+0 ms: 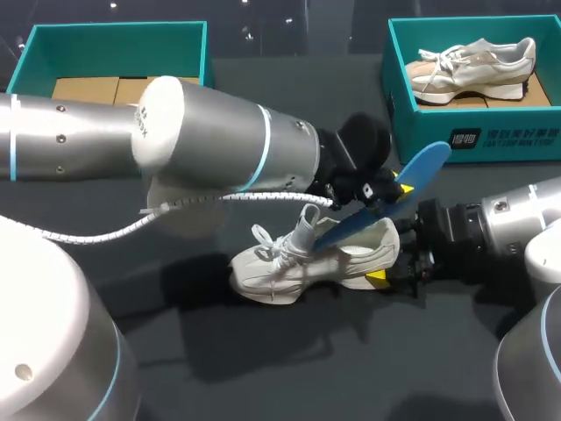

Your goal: Take the shoe out of the shoebox, open the shoe tongue, remove and reinsert the insole, then place the shoe into the shoebox

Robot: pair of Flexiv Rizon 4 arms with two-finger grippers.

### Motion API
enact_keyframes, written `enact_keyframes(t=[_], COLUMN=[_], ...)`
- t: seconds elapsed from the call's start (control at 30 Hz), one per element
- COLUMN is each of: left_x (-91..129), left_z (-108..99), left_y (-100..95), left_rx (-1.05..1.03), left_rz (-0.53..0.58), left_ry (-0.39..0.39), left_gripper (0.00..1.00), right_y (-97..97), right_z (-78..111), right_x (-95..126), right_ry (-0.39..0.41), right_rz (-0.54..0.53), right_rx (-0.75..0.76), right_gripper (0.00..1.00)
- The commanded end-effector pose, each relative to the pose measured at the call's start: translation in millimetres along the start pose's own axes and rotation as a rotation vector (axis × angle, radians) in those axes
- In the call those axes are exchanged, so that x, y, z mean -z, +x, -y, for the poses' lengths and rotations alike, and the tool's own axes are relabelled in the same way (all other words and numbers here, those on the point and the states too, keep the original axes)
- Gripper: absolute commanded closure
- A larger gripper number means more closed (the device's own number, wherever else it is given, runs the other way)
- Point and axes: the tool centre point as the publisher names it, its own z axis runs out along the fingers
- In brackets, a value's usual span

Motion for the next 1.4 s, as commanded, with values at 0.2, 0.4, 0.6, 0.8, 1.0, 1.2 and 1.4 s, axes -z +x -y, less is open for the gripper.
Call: enact_keyframes(t=[0.2,0.4,0.6,0.8,1.0,1.2,1.4], left_x=[20,20,27,59,92,118,125], left_z=[42,42,40,47,48,54,61], left_y=[18.8,18.8,14.8,10.6,11.2,4.3,-10.6], left_rx=[-0.006,-0.006,0.035,0.161,0.251,0.322,0.371], left_rz=[0.000,0.000,-0.012,-0.059,-0.099,-0.136,-0.210], left_ry=[0.106,0.106,0.121,0.184,0.244,0.299,0.287], left_gripper=[1.00,1.00,1.00,1.00,1.00,1.00,1.00], right_y=[0.6,0.6,0.6,0.6,0.6,0.6,0.6], right_z=[0.0,0.0,0.0,0.0,0.0,0.0,0.0], right_x=[-1,-1,-1,-1,-1,-1,-1], right_ry=[0.003,0.003,0.003,0.003,0.003,0.003,0.003], right_rz=[0.000,0.000,0.000,0.000,0.000,0.000,0.000], right_rx=[-0.001,-0.001,-0.001,-0.001,-0.001,-0.001,-0.001], right_gripper=[1.00,1.00,1.00,1.00,1.00,1.00,1.00])
